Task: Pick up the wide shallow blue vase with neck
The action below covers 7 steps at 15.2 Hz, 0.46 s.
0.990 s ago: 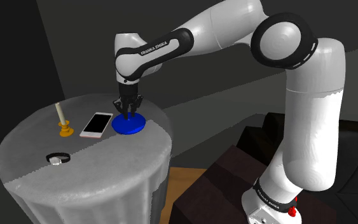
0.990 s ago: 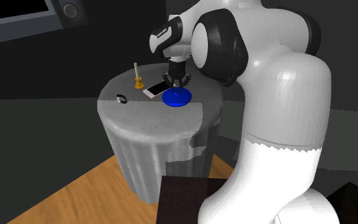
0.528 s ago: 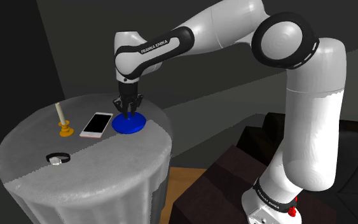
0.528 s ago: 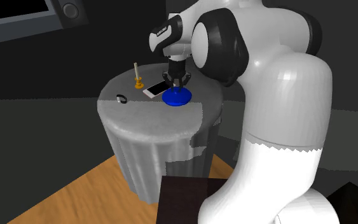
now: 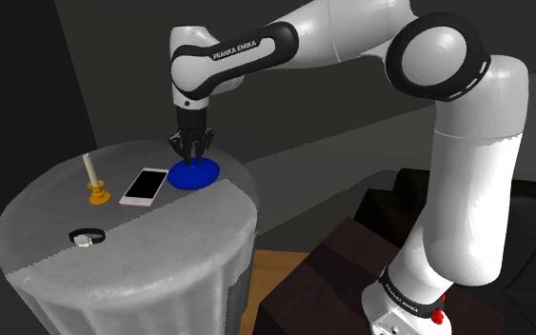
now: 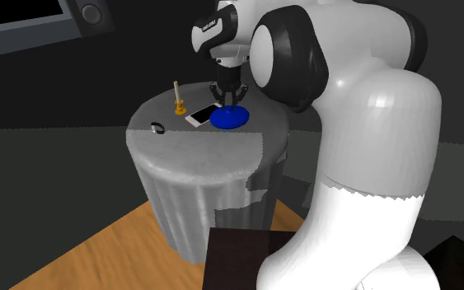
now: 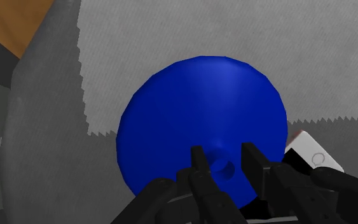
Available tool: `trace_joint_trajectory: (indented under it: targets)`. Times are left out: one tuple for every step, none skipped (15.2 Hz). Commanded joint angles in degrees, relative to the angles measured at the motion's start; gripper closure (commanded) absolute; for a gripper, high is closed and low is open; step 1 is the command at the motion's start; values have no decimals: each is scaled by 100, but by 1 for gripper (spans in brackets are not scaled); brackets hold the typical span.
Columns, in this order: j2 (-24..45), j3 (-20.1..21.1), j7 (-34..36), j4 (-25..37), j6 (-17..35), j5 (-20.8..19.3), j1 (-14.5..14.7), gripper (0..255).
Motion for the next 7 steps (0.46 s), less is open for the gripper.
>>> trace_joint_trajectory:
  targets:
    - [-36, 4, 5, 103, -139, 5, 3, 255]
    - [-58, 6, 5, 150, -207, 9, 2, 255]
    - [-79, 8, 5, 198, -276, 13, 1, 255]
    - [-99, 9, 5, 248, -345, 16, 1, 255]
    - [-117, 11, 5, 299, -415, 20, 1, 255]
    - [-121, 11, 5, 306, -425, 20, 1, 255]
    - [-120, 11, 5, 307, -425, 20, 1, 255]
